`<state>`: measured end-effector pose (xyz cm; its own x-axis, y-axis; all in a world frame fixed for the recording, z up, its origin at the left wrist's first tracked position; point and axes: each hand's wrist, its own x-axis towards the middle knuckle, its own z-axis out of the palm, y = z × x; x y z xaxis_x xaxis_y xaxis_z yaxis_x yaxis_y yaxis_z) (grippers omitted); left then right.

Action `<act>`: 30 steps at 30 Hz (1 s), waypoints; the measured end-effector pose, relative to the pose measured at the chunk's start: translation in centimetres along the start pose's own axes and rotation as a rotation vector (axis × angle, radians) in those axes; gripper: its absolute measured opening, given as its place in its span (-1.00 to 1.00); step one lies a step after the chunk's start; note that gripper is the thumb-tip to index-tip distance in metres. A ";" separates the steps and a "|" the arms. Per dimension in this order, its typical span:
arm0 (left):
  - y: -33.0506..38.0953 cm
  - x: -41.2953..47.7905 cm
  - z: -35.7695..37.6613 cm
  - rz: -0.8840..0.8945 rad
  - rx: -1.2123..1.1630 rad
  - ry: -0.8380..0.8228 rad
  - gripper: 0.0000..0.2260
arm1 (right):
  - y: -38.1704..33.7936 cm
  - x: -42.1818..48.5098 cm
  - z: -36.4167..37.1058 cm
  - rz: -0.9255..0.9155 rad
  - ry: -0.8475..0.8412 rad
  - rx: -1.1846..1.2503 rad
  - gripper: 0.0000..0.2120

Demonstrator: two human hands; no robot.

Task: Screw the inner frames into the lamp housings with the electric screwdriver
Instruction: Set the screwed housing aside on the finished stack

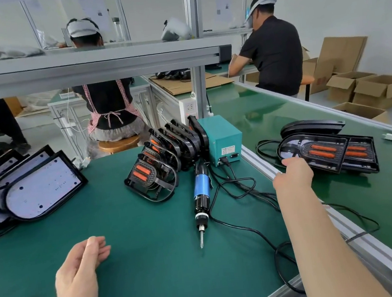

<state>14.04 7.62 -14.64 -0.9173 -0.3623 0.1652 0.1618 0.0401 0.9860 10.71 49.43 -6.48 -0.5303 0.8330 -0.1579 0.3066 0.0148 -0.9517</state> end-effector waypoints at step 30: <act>2.3 -1.2 1.0 -0.152 -0.011 -0.004 -0.77 | 1.4 -16.8 18.9 -0.096 -0.449 0.094 -0.50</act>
<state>15.19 9.09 -12.53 -0.9331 -0.3593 0.0138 0.0245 -0.0252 0.9994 5.09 24.97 -10.11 -0.8487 0.5081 -0.1467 0.1775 0.0123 -0.9840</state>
